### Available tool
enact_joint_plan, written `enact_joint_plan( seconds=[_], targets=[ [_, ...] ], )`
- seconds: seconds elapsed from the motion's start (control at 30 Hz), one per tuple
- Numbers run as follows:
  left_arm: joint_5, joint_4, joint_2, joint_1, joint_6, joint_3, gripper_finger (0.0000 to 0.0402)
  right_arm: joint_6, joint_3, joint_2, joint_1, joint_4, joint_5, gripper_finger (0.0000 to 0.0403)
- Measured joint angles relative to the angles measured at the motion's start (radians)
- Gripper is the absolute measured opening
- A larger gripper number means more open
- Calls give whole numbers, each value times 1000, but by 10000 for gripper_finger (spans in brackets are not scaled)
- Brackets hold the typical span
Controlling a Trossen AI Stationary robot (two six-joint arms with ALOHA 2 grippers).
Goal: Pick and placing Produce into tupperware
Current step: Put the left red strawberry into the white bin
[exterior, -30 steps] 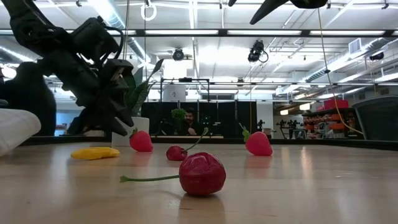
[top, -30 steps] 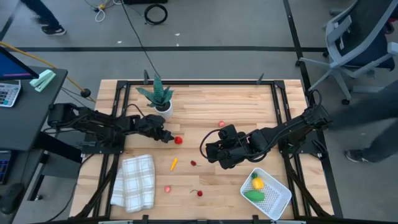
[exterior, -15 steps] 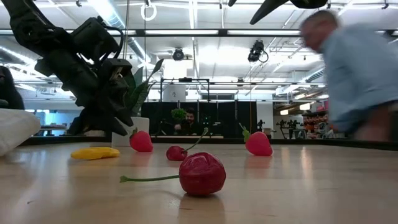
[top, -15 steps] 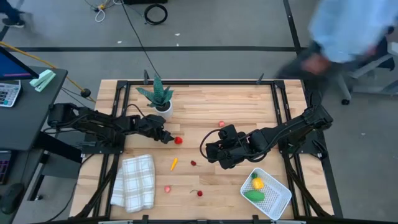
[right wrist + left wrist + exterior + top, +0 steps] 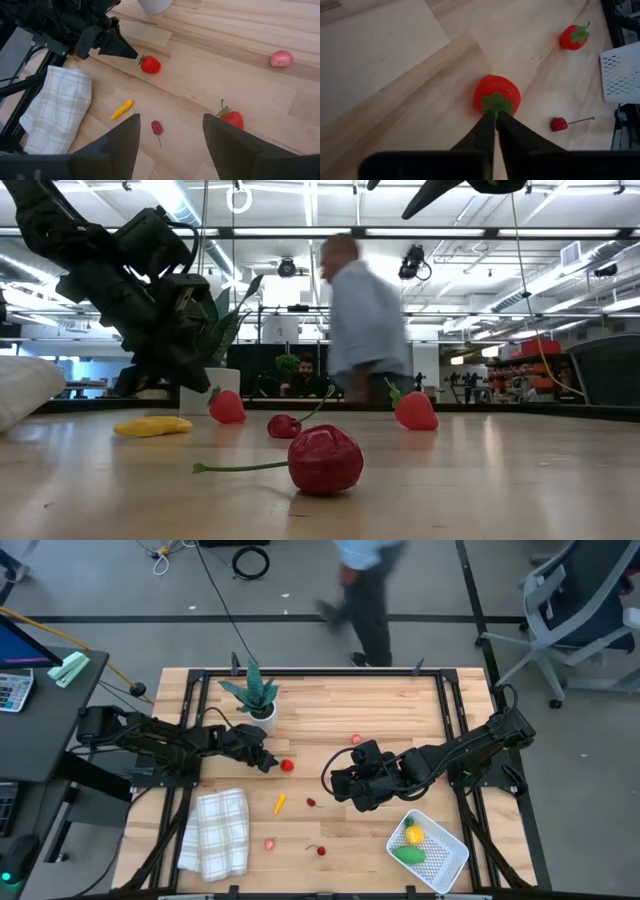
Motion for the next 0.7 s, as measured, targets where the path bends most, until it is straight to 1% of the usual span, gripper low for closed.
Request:
enact_joint_plan(
  seconds=[0.07,0.23,0.3,0.4,0.47,0.6,0.7],
  targets=[
    [0,2,0,0,18,0,9,0,0,0,0,0,0,224],
    [3,58,0,-4,36,0,8,0,0,0,0,0,0,224],
    [22,121,0,-13,15,-1,7,0,0,0,-1,0,0,224],
    [61,268,0,-45,-25,0,7,0,0,0,-1,-3,0,224],
    [74,317,0,-79,-43,16,5,0,0,0,-1,-13,0,224],
    [103,283,0,-167,-39,114,5,0,0,0,-1,-46,0,224],
    [105,154,0,-239,4,227,4,6,0,0,-1,-131,0,224]
  ],
)
